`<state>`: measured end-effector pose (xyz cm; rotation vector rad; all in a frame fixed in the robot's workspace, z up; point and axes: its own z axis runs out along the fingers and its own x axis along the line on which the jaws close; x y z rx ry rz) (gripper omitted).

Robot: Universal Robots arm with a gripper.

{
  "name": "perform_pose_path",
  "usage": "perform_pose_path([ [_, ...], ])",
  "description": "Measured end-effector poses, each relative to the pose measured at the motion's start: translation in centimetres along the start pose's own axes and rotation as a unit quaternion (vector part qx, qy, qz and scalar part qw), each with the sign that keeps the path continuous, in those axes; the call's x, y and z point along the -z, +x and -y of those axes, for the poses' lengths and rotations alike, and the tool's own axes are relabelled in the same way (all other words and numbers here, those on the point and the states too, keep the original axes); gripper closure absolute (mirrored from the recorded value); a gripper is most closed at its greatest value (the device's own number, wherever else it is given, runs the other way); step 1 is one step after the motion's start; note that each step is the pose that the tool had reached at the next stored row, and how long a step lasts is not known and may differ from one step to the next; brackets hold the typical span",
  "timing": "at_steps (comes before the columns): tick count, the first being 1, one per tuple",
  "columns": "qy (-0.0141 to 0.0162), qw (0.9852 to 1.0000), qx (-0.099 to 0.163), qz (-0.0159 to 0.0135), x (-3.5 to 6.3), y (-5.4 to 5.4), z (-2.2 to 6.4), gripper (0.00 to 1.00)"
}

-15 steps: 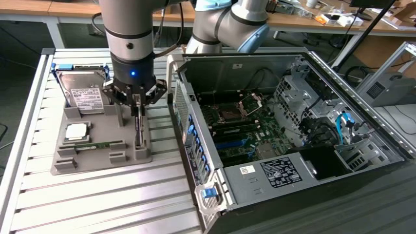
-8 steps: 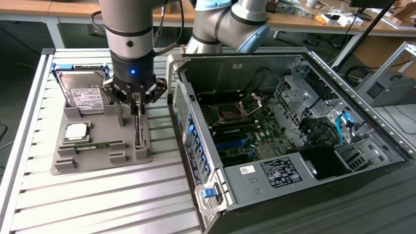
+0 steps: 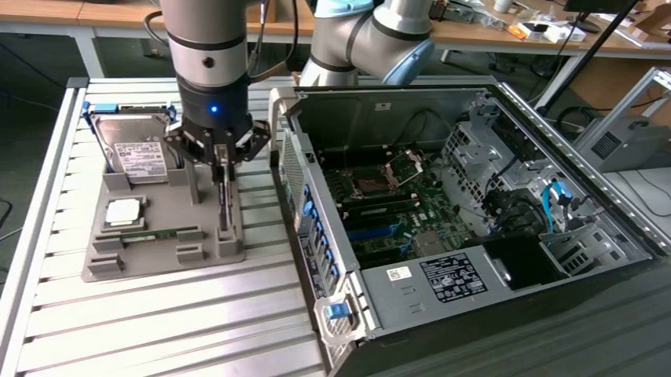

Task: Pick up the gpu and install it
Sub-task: 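Pick up the gpu and move the gpu toward the slot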

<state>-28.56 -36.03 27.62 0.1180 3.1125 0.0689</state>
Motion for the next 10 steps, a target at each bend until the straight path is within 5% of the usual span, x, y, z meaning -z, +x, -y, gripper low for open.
perform_pose_path([
  [10, 0.0, 1.0, 0.0, 0.0, 0.83, -0.02, -0.04, 0.73],
])
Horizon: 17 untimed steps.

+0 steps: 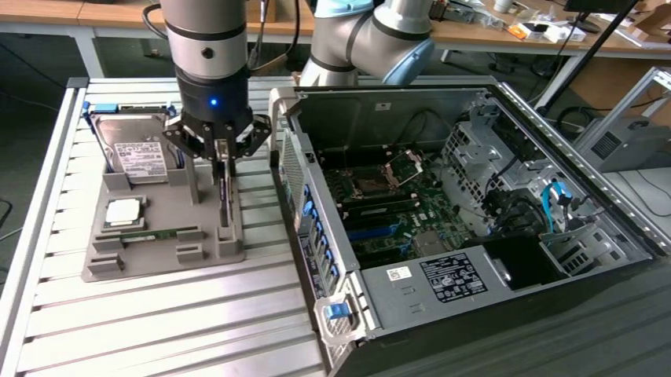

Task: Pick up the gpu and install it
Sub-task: 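Pick up the gpu and move the gpu toward the slot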

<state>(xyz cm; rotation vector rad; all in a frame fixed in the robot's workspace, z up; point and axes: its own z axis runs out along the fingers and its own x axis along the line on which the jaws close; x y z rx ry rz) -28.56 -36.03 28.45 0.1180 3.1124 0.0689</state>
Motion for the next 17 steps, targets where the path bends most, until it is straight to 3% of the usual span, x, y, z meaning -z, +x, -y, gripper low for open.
perform_pose_path([
  [17, 0.0, 1.0, 0.0, 0.0, 1.3, 0.0, -0.06, 0.73],
])
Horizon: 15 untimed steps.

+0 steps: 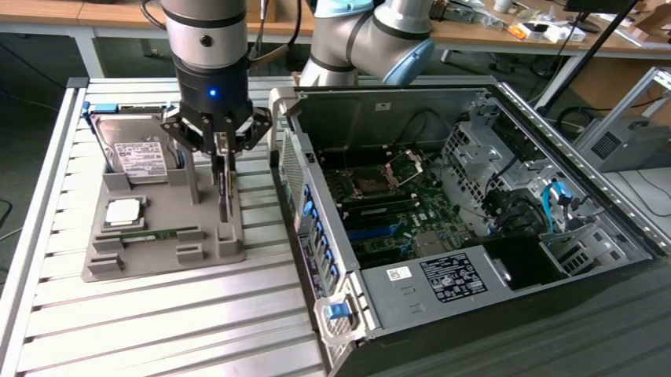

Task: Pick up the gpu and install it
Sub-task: 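Pick up the gpu and move the gpu toward the slot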

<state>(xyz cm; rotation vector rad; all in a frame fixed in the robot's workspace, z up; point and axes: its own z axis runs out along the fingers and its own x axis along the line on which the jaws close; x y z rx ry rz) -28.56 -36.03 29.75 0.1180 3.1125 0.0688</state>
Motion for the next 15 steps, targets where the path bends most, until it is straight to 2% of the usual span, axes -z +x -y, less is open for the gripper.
perform_pose_path([
  [15, 0.0, 1.0, 0.0, 0.0, 1.62, 0.0, -0.08, 0.73],
])
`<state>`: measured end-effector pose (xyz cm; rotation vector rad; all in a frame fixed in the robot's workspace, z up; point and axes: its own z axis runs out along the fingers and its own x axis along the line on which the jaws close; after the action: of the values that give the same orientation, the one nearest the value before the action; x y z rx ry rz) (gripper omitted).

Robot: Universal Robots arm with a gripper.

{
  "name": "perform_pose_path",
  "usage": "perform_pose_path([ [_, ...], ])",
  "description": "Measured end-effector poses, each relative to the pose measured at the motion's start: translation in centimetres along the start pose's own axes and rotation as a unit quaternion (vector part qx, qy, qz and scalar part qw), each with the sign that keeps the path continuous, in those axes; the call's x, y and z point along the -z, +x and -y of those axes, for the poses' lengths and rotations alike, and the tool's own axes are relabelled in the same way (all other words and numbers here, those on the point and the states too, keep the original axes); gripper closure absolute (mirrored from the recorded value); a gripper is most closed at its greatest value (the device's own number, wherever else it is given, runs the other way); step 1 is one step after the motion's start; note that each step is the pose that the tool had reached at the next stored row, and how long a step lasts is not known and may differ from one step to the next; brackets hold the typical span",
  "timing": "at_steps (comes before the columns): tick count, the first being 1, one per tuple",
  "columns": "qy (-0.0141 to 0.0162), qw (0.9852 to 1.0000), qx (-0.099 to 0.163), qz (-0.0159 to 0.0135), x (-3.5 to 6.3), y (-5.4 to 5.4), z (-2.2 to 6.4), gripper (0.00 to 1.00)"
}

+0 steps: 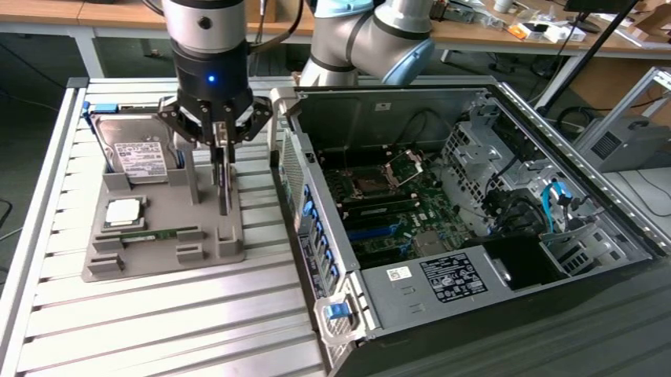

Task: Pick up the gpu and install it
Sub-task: 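Pick up the gpu and move the gpu toward the slot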

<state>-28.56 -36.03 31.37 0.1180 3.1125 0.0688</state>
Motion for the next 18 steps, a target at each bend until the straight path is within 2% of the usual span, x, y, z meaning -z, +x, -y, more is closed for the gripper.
perform_pose_path([
  [18, 0.0, 1.0, 0.0, 0.0, 1.47, 0.0, -0.07, 0.73],
])
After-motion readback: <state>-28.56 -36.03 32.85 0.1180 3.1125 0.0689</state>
